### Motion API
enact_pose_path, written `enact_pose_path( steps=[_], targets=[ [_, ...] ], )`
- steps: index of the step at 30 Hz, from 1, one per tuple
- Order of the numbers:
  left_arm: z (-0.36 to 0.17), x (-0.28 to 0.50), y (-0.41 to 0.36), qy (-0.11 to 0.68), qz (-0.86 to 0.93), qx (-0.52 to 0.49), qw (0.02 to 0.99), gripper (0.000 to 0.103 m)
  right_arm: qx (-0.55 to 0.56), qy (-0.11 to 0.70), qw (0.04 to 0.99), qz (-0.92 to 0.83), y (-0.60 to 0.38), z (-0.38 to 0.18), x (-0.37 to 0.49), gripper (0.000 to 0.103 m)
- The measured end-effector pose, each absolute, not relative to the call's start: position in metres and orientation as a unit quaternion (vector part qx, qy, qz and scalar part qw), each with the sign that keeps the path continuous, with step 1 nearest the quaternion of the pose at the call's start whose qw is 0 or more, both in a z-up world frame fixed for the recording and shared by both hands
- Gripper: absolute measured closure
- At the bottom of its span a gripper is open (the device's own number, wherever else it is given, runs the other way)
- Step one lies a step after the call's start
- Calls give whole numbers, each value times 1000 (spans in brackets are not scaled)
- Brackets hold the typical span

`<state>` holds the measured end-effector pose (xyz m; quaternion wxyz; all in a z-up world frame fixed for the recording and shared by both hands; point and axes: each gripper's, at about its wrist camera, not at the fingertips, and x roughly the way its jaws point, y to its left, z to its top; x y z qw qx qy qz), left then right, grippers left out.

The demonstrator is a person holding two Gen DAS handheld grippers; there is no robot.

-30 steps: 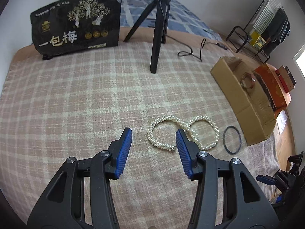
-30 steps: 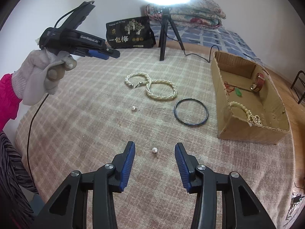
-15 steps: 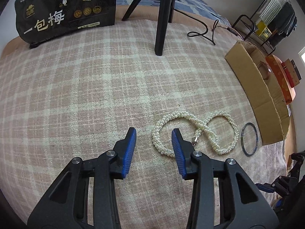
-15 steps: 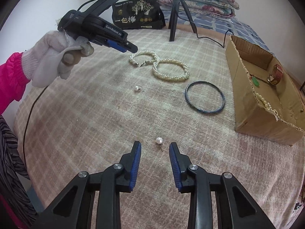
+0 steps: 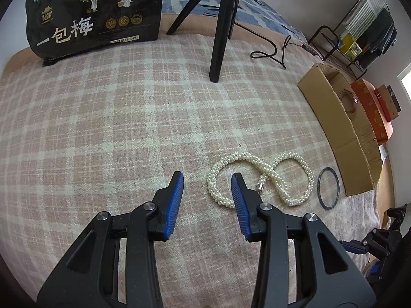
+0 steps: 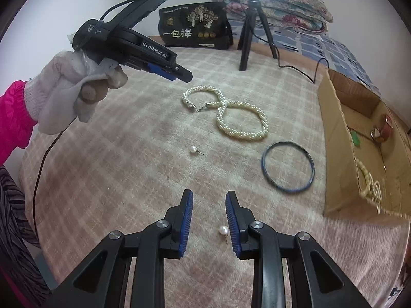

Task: Organize jewelry
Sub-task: 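Close the left tool on the twisted pearl necklace while the right tool grasps a pearl earring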

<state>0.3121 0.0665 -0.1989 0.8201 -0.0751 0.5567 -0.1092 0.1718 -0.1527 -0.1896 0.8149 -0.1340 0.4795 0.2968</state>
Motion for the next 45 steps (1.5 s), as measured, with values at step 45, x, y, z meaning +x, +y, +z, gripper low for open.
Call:
enact_pose_path(
  steps=[45],
  targets=[
    [-236, 329, 17, 541, -115, 12, 833, 95, -166, 512, 791, 290, -168, -225, 161, 90]
  ],
)
